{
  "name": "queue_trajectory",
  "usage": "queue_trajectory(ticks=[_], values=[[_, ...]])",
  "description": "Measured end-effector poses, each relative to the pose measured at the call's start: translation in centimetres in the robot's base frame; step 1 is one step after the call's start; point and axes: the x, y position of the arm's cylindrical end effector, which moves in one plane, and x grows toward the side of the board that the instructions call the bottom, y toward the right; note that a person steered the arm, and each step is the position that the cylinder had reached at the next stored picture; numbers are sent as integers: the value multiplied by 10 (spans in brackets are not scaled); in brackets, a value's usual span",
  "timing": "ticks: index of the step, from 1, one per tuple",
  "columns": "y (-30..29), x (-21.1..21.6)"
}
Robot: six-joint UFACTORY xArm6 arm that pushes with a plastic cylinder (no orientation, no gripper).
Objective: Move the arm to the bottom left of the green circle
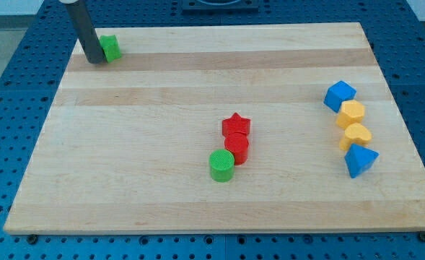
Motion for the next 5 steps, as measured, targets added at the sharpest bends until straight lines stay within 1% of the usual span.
queue_trajectory(ticks=[1, 2, 3, 5], values=[[0, -17], [0, -17], [0, -30], [0, -41]])
